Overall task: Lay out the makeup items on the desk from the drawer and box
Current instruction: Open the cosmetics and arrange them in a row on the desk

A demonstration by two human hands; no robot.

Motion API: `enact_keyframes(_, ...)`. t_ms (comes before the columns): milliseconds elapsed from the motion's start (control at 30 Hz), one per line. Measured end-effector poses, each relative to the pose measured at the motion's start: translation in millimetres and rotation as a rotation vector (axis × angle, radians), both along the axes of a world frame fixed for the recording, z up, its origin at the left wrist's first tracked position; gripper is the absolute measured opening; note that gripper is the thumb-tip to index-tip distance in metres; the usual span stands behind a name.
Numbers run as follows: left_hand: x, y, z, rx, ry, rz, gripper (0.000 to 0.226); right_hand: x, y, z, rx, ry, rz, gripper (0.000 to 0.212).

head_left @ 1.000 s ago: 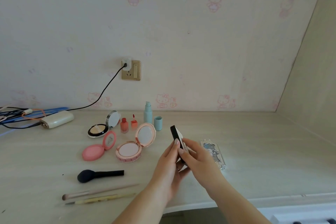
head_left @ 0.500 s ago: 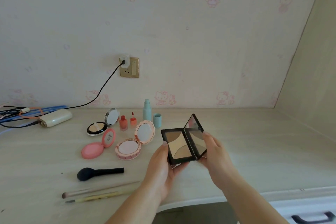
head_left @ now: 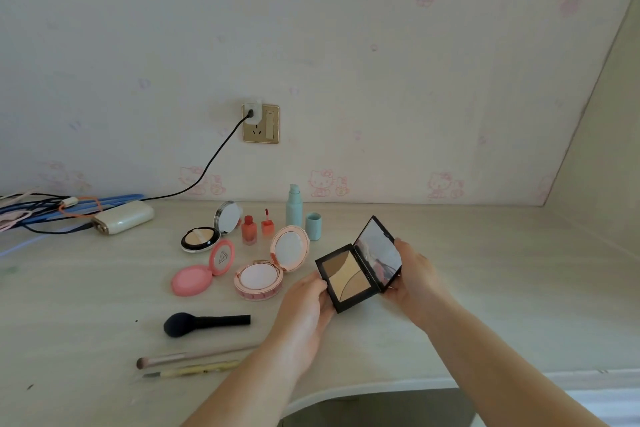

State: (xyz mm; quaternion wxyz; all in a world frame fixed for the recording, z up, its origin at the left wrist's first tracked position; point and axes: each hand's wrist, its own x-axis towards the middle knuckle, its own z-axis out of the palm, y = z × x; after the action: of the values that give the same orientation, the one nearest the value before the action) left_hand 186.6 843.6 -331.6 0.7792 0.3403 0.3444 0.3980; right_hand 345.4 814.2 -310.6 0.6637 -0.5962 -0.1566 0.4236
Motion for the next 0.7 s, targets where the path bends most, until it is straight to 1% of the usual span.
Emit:
enact_keyframes(133,-2,4,2,-0.005,0.038,-0.03,0.032,5,15,-1,-0.074,-0.087,0.041,0.038)
enact_keyframes(233,-3,8,5,-0.041,0.056,-0.043,0.025,8,24,-1,-0.133,-0.187,0.074,0.032)
enact_keyframes(267,-3,10,6,-0.054,0.049,-0.037,0.025,9,27,-2,-0.149,-0.213,0.083,0.032)
enact_keyframes(333,-4,15,7,-0.045,0.039,-0.025,0.022,9,32,-3,-0.167,-0.25,0.078,0.039)
enact_keyframes(400,-6,18,6,-0.014,0.074,-0.038,0.021,10,39,-5,-0.19,-0.272,0.078,0.036)
enact_keyframes(433,-6,21,5,0.012,0.112,-0.052,0.022,9,42,-5,-0.196,-0.277,0.077,0.035)
enact_keyframes(500,-6,27,3,0.053,0.19,-0.064,0.021,9,47,-6,-0.195,-0.223,0.062,0.031)
enact_keyframes(533,-7,29,2,0.048,0.207,-0.056,0.023,10,51,-7,-0.201,-0.212,0.06,0.03)
enact_keyframes(633,-10,34,0,0.057,0.234,-0.062,0.039,12,57,-12,-0.197,-0.218,0.086,0.033)
enact_keyframes(700,-11,37,-2,0.067,0.235,-0.084,0.036,13,59,-15,-0.171,-0.199,0.102,0.029)
